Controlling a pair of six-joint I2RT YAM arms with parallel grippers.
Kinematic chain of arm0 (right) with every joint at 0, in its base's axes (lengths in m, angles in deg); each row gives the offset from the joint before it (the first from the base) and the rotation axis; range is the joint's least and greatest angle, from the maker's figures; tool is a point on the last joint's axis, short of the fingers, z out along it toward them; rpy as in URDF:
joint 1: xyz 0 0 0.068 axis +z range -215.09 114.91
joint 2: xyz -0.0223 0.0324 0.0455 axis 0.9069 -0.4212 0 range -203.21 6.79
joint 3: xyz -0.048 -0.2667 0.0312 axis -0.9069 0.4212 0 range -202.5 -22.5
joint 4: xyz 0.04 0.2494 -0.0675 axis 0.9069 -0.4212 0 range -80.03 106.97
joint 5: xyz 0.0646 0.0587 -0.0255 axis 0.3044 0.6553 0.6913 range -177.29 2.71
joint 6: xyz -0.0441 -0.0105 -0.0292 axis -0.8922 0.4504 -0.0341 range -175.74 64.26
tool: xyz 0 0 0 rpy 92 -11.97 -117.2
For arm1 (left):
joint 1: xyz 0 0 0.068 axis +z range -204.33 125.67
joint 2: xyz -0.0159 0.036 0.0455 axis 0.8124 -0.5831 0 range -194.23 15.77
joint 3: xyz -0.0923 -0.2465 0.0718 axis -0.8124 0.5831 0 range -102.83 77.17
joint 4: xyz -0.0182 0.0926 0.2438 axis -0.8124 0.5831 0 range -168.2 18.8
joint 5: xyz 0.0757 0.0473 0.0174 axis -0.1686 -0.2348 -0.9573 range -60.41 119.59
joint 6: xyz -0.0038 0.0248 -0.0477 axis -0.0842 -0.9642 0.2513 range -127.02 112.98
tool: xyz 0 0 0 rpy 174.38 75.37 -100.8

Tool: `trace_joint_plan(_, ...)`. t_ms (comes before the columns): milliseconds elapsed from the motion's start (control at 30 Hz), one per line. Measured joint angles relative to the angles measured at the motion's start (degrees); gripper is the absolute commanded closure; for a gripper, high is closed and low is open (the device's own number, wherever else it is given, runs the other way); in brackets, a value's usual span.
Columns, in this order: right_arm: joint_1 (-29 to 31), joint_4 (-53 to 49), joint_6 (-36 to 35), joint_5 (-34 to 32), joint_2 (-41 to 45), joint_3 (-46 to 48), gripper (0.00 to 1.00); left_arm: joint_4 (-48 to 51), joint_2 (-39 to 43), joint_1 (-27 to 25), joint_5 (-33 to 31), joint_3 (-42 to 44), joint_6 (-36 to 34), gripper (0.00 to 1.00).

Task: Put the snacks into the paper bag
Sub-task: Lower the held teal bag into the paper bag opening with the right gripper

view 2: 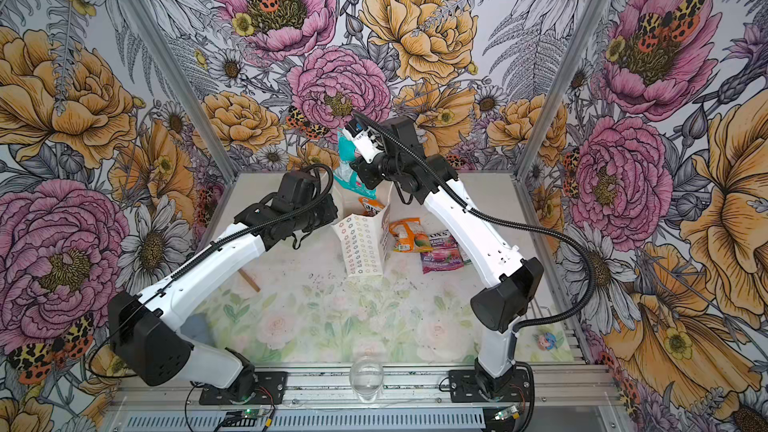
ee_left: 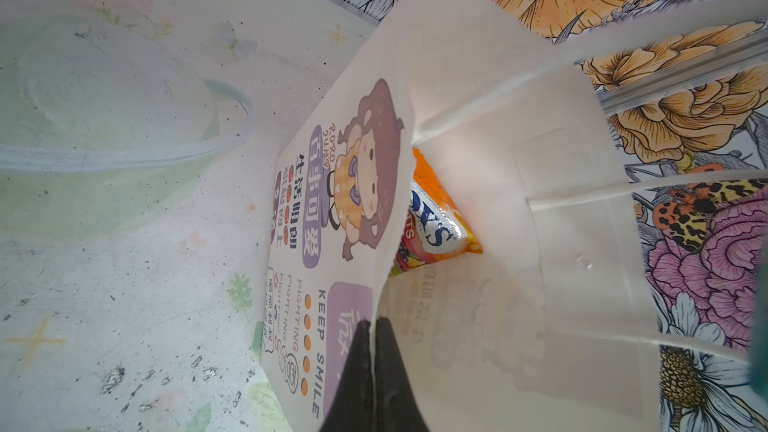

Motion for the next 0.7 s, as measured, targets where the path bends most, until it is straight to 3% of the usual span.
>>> trace_joint_plan(700,0.0,0.0,1.7,-4.8,-2.7,1.6,1.0,0.0,0.0,0.0,0.0,0.0,0.0,1.0)
